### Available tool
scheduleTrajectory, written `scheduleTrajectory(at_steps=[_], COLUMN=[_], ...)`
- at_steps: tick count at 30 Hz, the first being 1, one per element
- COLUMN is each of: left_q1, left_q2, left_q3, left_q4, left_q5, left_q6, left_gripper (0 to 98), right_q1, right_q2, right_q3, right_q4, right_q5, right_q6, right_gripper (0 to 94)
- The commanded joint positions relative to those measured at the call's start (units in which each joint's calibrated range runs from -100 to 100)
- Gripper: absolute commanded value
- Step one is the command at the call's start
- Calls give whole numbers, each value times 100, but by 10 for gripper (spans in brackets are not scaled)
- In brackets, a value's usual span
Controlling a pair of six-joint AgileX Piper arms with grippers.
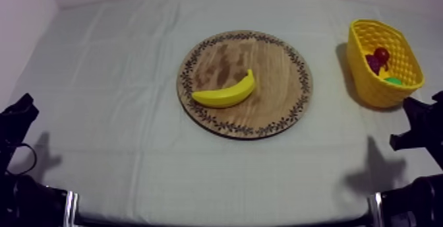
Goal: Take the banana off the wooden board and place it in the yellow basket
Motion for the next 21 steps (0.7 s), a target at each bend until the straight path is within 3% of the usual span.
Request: scheduleTrajectory(at_steps=[1,13,21], left_q1=[1,1,1], left_q2=[0,0,0], left_q3=[3,3,3], left_q4=[3,3,3], left_q5=[1,1,1], left_q6=[-1,-1,-1], left_gripper=[1,1,1], right_q1=[3,-48,-719], right_q2=[6,6,0], right_q3=[2,2,2], right_q4=[-2,-2,-2], right_q5=[-1,-1,-1], right_q6=[-1,11,9], right_gripper=[4,4,5])
